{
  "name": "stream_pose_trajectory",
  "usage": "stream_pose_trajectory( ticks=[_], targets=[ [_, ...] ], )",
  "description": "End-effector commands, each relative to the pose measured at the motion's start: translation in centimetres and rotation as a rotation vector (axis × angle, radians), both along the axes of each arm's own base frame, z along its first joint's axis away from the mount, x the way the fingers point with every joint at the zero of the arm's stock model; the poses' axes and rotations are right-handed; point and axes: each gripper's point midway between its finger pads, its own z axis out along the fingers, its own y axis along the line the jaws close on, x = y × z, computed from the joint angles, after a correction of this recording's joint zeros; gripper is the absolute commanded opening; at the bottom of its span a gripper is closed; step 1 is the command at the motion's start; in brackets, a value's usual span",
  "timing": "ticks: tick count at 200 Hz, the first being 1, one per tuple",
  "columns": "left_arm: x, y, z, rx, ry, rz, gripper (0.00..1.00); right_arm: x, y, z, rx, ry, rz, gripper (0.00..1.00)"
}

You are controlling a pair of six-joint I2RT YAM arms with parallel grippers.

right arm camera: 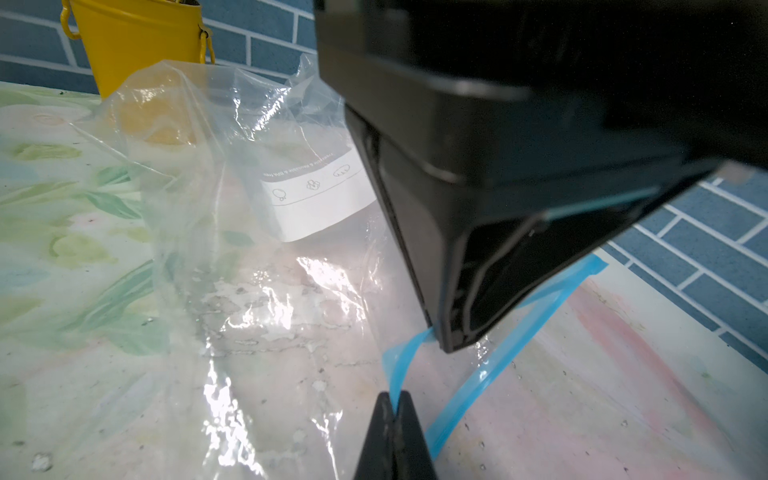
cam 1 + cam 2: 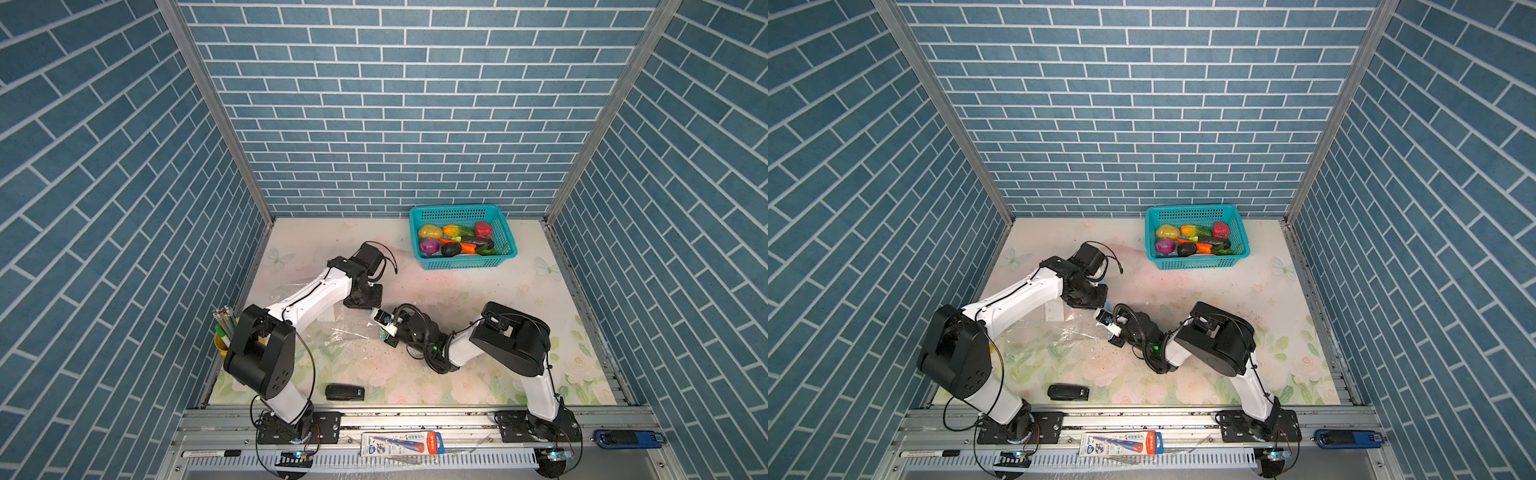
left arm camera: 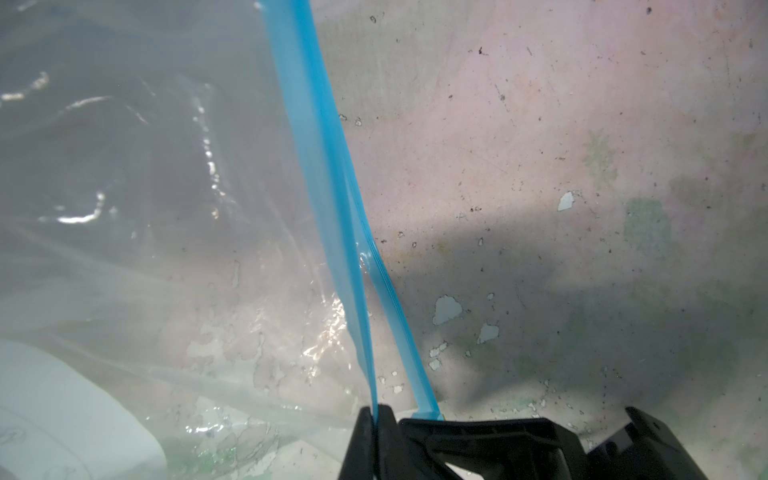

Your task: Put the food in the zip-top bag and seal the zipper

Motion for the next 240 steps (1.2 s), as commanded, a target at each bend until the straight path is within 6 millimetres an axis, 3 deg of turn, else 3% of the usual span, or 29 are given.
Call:
stream_pose_trajectory(
  ticks=[1,37,71,124,197,222,240],
  targets=[
    [-0.1,-0.3,0.4,-0.002,-0.003,-0.008,0.04,0.2,-0.1,0.3,0.038,0.007,-0.030,0.00],
    [-0.1,-0.4,0.7,-0.012,-0.009,-0.005,0.01,0.1,-0.6,0.5,0.049,0.023,-0.054,0.00],
    [-0.1,-0.6,0.9,-0.035,-0.020,0.008,0.01,-0.6,-2.3,1.5,0.067,0.090,-0.079,0.15],
    [0.2,-1.2,1.4,-0.072,-0.029,0.013,0.00,-0.7,-4.1,3.1,0.053,0.146,-0.128,0.18],
    [0.0,-1.6,2.9,-0.106,-0.046,0.007,0.00,3.0,-4.0,2.8,0.074,0.315,-0.152,0.20],
    [-0.1,-1.9,3.3,-0.128,-0.045,0.006,0.00,3.7,-3.6,2.6,0.092,0.335,-0.125,0.04],
    [-0.2,-1.9,3.6,-0.135,-0.052,0.006,0.00,3.9,-3.0,2.8,0.124,0.345,-0.100,0.00]
  ],
)
